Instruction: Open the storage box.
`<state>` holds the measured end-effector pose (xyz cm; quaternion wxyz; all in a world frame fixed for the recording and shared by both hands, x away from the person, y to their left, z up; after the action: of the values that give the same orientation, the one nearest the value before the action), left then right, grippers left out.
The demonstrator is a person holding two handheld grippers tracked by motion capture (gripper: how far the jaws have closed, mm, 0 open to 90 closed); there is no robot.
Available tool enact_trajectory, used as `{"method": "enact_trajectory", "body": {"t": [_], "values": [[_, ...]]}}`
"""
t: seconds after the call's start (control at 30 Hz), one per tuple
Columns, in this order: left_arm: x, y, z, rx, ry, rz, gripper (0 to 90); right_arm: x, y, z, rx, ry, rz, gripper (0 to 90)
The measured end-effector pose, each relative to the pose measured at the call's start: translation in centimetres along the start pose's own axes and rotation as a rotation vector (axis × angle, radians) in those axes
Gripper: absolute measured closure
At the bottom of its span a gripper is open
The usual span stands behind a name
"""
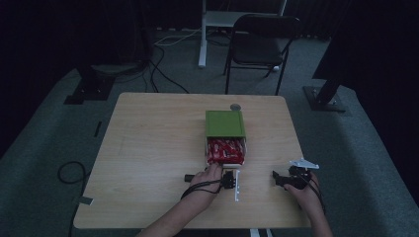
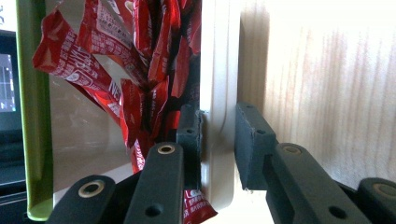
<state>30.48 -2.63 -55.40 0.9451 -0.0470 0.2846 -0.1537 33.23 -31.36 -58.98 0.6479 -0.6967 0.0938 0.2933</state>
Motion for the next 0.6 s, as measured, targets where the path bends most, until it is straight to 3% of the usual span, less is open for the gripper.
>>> {"method": "enact_trajectory", "body": {"t": [0.23, 0.6], "values": [[-0.5, -0.1, -0.4, 0.013, 0.01, 0.003, 74.9, 0.0, 0.0, 0.0, 0.0, 0.0, 0.0, 11.3], [-1.6, -0.5, -1.3, -0.022, 0.051, -0.024, 75.7, 0.0, 0.0, 0.0, 0.0, 0.0, 0.0, 11.3]]}}
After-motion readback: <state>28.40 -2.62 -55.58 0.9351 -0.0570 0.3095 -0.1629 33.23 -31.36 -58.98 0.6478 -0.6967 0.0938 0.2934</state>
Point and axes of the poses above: each handheld gripper's, and its own axes: x roughly forward along the jaws, y roughly out of its underside, z roughly to its left, the point moved 1 cm from there along x, roughly forward along the jaws, and after that the axes turned 10 degrees about -z, right-handed, at the moved point
